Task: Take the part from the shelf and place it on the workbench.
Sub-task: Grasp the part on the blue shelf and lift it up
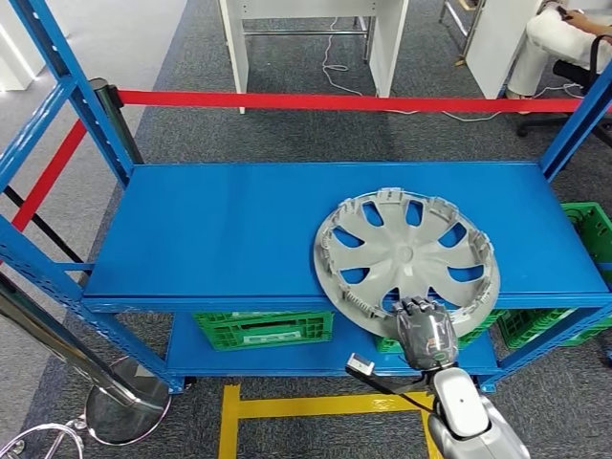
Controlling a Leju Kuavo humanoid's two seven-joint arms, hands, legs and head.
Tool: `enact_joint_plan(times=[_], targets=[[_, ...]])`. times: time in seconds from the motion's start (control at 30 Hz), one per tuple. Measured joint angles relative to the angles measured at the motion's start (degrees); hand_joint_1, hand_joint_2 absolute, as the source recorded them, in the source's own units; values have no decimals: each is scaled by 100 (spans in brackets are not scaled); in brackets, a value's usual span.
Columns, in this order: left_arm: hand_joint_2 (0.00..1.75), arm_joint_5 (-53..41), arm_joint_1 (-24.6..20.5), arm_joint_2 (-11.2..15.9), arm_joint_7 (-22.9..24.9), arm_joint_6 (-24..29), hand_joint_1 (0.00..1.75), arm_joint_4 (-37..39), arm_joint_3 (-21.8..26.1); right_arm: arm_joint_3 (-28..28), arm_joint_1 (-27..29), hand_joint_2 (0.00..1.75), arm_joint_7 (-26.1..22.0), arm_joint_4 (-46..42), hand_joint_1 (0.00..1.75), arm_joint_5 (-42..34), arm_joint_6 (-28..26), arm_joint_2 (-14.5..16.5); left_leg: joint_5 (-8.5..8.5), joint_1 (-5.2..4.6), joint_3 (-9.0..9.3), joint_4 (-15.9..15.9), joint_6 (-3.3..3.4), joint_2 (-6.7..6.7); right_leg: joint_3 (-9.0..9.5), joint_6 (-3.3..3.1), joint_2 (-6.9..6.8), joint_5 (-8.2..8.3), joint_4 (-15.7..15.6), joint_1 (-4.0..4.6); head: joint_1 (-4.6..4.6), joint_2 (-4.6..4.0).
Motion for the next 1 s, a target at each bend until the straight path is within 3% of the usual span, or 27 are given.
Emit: enact_joint_plan(times=[0.43, 0.57, 0.73, 1.0], targets=[[0, 57, 11, -44, 106, 0, 0, 26, 3, 30, 582, 175, -653, -2697, 175, 179, -2, 132, 4, 1, -17, 0, 1, 3, -15, -1, 2, 1, 1, 2, 0, 1], [0, 171, -3, -166, 222, 194, 0, 42, 19, 107, 641, 175, -754, -3372, 175, 153, -2, 150, 6, 0, -19, 0, 3, 4, -20, 1, 2, 3, 1, -1, 0, 1], [0, 191, -25, -345, 258, 301, 0, 45, 21, 172, 707, 175, -787, -3842, 175, 120, 0, 152, 7, -3, -26, 0, 4, 4, -26, 3, 6, 10, 1, -4, 1, 1], [0, 195, -42, -410, 258, 303, 0, 48, 22, 197, 720, 175, -794, -4065, 175, 117, 0, 152, 11, -3, -26, 0, 5, 4, -28, 4, 5, 11, 0, -2, 0, 0]])
